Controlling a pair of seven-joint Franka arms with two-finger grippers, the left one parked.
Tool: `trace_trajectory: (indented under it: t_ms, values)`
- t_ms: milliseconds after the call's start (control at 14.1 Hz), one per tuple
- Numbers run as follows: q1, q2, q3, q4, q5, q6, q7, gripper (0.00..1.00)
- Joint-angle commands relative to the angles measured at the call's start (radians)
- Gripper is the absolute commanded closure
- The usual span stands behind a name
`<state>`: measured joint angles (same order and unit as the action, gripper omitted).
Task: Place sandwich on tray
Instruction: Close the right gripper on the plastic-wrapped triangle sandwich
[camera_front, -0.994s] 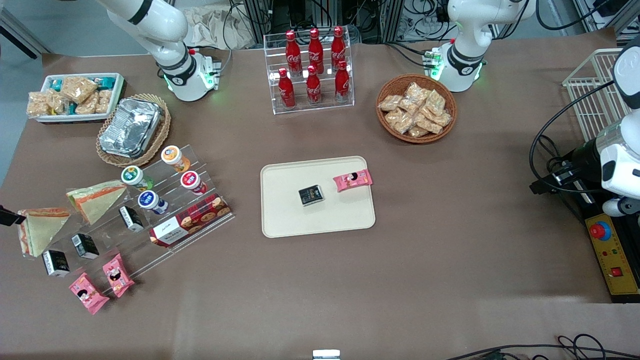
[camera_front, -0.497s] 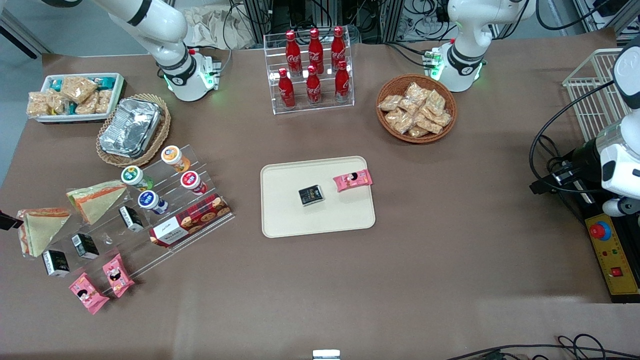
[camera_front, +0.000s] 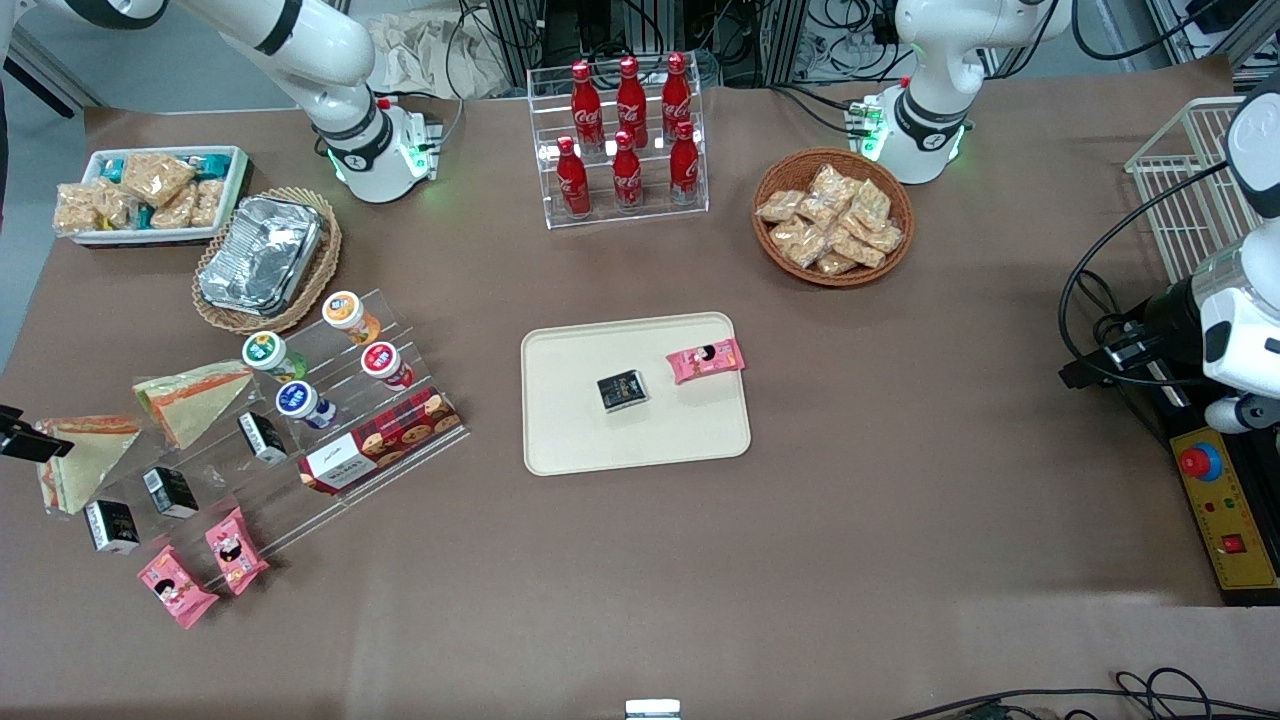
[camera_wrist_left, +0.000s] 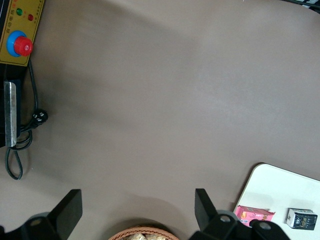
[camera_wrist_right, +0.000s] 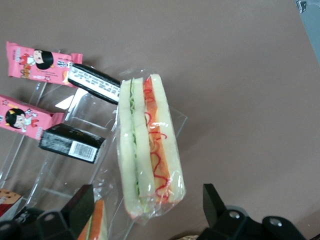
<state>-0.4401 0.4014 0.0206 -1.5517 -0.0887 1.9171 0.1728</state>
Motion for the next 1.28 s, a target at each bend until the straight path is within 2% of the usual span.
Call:
trace_trajectory:
  t_ms: [0,284,355,426,781,852,1065,1206]
  values:
    - [-0.017,-0.003,0.006,-0.053,0.015,0.072,-0.009,0.04]
    - [-0.029,0.007,0.007,-0.071,0.02,0.097,-0.006,0.06]
    - [-0.029,0.007,0.007,-0.071,0.02,0.097,-0.007,0.13]
    - [-0.029,0.008,0.006,-0.071,0.018,0.097,-0.016,0.22]
    - [-0.026,0.013,0.009,-0.071,0.02,0.114,-0.078,0.95]
    - [-0.026,0.01,0.012,-0.071,0.021,0.109,-0.079,1.0]
    - [-0.026,0.004,0.012,-0.032,0.027,0.099,-0.198,1.0]
    - [-0.019,-0.01,0.013,0.014,0.027,-0.013,-0.219,1.0]
